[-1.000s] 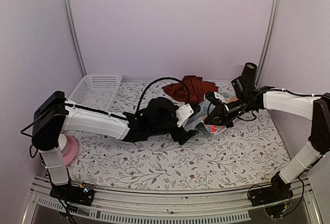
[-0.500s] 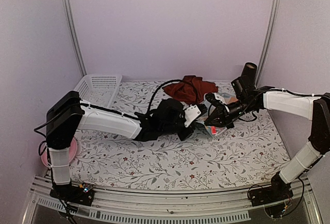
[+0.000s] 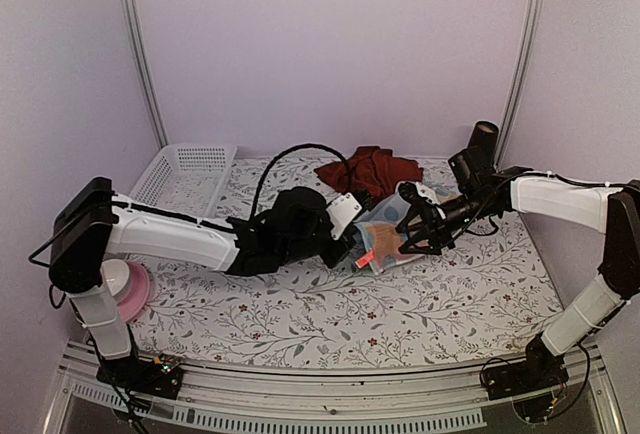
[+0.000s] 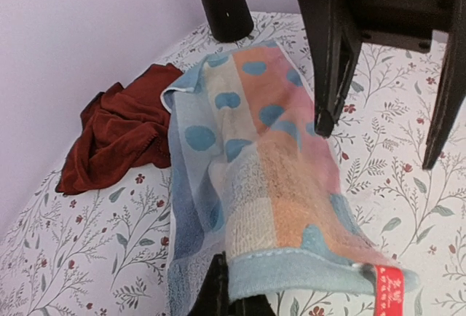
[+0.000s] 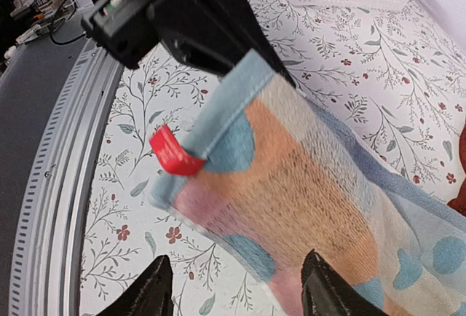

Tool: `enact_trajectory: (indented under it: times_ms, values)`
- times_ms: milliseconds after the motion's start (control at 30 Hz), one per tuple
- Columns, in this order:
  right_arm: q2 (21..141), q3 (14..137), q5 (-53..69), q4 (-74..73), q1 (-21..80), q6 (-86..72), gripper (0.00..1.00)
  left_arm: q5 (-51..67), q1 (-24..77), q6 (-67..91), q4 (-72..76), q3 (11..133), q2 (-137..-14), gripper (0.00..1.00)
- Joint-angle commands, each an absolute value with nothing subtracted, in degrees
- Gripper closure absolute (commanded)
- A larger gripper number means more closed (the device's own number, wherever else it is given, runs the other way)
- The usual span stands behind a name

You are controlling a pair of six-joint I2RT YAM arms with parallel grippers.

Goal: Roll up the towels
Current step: Pass from the right arm to the left, then pick up the towel from the center of the board.

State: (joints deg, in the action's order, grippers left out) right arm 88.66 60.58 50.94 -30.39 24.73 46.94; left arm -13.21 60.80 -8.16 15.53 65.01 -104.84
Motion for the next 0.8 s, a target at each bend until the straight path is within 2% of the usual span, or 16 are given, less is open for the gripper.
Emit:
enact_trajectory:
  times_ms: [0,233,533,767]
  values:
    - [86.6,59.2,49.0,-29.1,25.0,49.5,0.36,-15.8,59.6,-5.8,18.7,60.6,-98.0,1.0]
    - [83.2,52.2,41.1,-21.3,25.0,53.7,0.17,-17.8,57.8,-1.9,15.9,53.7,-90.6,1.0]
    - [84.3,47.0,29.5,-12.3,25.0,57.0,0.13,-20.8,53.9,3.6,8.9,48.1,-84.8,1.0]
    - [84.9,41.5,26.9,-1.6,29.0,56.6,0.1,-15.4,53.1,7.8,11.5,46.0,-83.9,1.0]
